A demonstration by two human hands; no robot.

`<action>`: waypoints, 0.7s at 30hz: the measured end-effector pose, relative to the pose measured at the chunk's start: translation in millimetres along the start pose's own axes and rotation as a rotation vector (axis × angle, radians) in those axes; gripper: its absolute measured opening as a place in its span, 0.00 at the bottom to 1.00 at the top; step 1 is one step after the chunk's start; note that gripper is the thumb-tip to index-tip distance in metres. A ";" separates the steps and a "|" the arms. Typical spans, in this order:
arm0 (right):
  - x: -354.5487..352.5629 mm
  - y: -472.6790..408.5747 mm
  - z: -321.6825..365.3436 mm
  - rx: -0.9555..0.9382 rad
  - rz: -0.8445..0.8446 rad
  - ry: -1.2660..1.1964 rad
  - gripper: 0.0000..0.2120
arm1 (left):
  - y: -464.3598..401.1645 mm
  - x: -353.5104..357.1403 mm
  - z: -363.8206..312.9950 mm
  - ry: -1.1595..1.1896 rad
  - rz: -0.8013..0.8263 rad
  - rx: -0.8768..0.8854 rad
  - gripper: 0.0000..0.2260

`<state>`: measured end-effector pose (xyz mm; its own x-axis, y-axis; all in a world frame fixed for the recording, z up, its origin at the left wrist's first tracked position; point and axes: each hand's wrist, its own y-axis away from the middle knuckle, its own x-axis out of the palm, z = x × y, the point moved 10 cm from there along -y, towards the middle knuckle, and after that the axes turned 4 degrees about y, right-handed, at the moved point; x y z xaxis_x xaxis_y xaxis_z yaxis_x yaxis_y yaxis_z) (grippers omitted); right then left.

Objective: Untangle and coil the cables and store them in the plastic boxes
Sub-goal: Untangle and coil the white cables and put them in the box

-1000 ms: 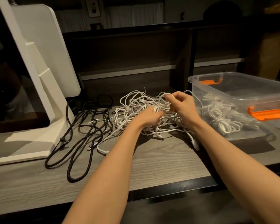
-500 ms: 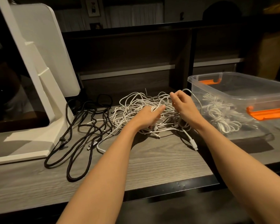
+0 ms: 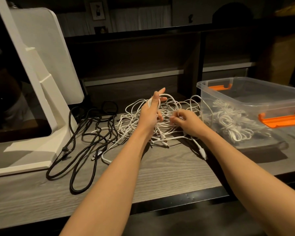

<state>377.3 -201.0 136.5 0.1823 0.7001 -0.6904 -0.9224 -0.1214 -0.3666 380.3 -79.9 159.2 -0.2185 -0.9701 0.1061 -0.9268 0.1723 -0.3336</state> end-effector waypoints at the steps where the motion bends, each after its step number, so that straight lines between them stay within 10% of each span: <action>1: 4.0 -0.8 -2.8 0.011 0.022 0.049 0.08 | 1.1 2.6 1.0 0.043 0.020 -0.020 0.19; 8: -13.2 -4.3 -16.2 0.084 -0.197 0.234 0.10 | 3.1 -14.9 14.2 0.476 -0.143 -0.163 0.18; 21: -41.7 6.8 -25.5 0.179 -0.466 -0.551 0.06 | 5.3 -23.0 32.0 1.011 -0.309 -0.287 0.21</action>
<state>372.0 -249.0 146.9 0.4142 0.9083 -0.0579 -0.8411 0.3577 -0.4056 390.2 -62.2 125.0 0.0077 -0.4120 0.9111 -0.9928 0.1060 0.0563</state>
